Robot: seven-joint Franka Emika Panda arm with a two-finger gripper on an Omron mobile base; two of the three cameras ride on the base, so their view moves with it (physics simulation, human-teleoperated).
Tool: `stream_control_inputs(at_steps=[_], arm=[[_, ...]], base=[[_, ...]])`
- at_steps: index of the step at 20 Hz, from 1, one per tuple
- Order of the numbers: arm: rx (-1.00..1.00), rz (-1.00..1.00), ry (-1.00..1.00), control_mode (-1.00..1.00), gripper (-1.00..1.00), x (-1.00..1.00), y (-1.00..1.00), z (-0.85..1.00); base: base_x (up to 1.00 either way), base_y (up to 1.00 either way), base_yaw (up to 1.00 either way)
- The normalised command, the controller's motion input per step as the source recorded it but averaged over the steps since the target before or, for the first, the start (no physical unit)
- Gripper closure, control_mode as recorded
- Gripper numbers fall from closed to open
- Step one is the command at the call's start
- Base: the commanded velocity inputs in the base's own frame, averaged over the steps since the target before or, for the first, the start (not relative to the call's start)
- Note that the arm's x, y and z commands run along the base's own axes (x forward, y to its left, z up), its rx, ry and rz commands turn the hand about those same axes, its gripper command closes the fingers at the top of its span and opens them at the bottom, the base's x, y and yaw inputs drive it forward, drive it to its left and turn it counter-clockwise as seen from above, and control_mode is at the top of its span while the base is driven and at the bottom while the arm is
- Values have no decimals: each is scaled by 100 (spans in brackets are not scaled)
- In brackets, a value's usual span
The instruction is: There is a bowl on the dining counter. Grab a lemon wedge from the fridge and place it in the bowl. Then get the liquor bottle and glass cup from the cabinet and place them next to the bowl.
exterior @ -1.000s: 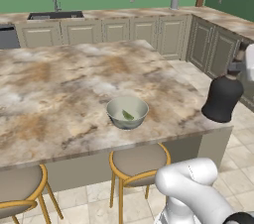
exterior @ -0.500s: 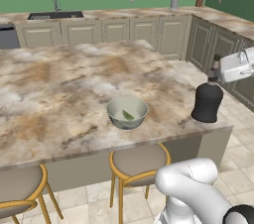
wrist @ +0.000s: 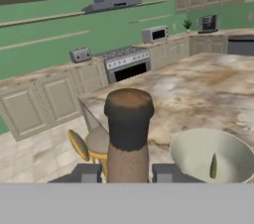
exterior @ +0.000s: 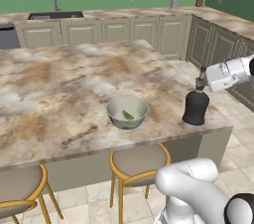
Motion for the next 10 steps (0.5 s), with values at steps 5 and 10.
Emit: stream_control_inputs(at_steps=[5, 10], arm=[[0, 10, -1, -100, 100, 65, -13, -49], [0, 8, -4, -100, 100, 61, -12, -42]], base=[[0, 0, 0], [0, 0, 0]])
